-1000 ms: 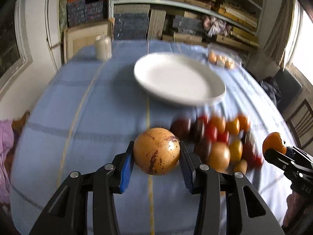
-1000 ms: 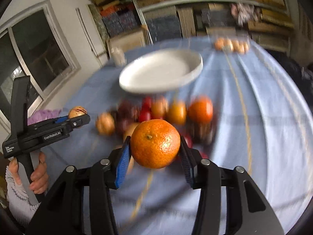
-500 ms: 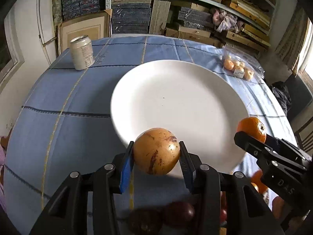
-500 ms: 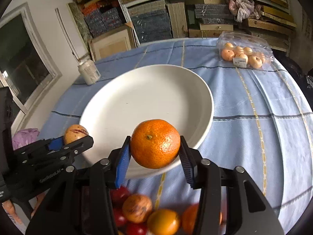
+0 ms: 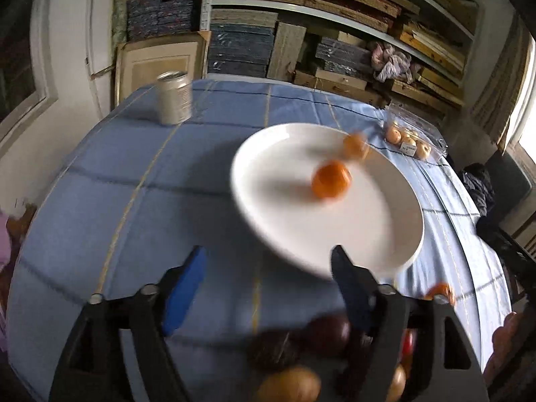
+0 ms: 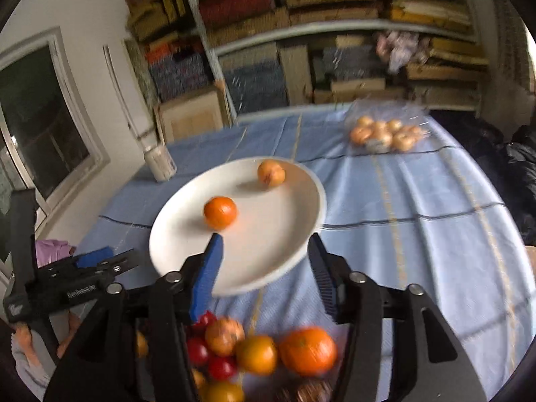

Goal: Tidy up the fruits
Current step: 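Carry the speckled fruit with left and tangerine with right onto the white plate, release, then grasp the striped pale fruit with the left gripper while the right grasps a red tomato, then lower the striped fruit with left and tomato with right onto the plate, release, then grasp the dark brown round fruit with the left gripper while the right grasps a dark red plum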

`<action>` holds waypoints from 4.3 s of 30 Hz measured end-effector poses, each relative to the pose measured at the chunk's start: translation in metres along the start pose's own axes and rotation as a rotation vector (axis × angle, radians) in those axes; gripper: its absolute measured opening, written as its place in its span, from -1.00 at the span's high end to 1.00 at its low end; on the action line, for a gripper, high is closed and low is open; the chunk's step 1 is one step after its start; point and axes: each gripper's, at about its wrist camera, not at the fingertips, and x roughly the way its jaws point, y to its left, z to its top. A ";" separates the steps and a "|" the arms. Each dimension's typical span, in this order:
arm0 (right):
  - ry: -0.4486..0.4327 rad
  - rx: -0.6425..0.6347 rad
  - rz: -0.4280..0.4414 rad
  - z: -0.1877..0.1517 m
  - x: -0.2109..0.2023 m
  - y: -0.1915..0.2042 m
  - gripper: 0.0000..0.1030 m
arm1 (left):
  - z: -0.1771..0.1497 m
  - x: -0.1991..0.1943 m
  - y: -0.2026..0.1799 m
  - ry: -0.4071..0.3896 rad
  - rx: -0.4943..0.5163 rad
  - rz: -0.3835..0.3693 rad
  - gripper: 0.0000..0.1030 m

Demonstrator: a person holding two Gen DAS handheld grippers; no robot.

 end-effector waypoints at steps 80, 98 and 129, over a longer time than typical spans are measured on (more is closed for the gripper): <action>0.205 -0.063 0.037 0.008 0.083 0.020 0.41 | 0.021 0.055 -0.045 0.053 0.098 0.068 0.10; -0.101 0.045 0.039 -0.017 -0.034 -0.015 -0.26 | -0.018 -0.004 0.003 -0.025 0.009 0.052 -0.41; -0.048 0.104 0.052 -0.103 -0.073 -0.034 -0.57 | -0.067 0.027 -0.018 0.091 0.191 0.105 -0.04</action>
